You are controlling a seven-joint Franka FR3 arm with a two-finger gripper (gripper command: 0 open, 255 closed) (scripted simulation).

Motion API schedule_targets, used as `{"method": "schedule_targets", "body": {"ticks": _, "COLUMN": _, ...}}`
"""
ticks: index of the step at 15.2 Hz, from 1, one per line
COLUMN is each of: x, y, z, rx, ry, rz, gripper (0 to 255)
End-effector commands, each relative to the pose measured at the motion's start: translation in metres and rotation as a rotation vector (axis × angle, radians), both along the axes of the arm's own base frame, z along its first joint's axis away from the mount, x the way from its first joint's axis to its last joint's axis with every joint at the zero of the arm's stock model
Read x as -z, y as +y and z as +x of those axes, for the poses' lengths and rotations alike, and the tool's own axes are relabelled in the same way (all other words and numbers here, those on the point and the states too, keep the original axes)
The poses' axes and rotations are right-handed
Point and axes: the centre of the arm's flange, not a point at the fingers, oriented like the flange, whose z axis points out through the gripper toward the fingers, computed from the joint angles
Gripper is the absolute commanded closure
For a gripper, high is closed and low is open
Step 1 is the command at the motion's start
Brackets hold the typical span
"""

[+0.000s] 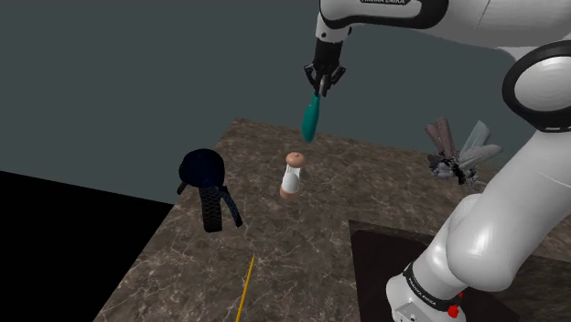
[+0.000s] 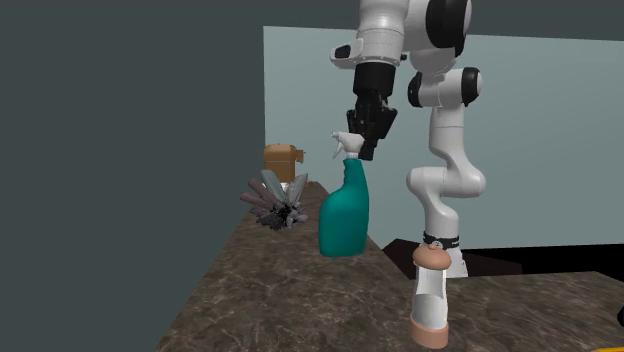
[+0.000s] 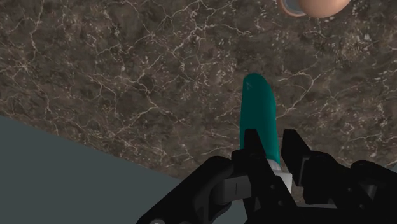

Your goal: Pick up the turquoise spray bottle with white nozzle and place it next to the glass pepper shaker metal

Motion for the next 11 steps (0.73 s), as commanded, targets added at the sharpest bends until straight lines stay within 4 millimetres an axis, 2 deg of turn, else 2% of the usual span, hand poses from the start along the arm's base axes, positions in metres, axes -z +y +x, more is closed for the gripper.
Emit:
{"method": "schedule_targets", "body": {"ticks": 1, "x": 0.01, "y": 0.0, "z": 0.0, "rx": 0.0, "ry": -0.001, "rz": 0.0, "gripper": 255}}
{"method": "schedule_targets", "body": {"ticks": 11, "x": 0.063, "y": 0.0, "z": 0.0, "rx": 0.0, "ry": -0.001, "rz": 0.0, "gripper": 255}}
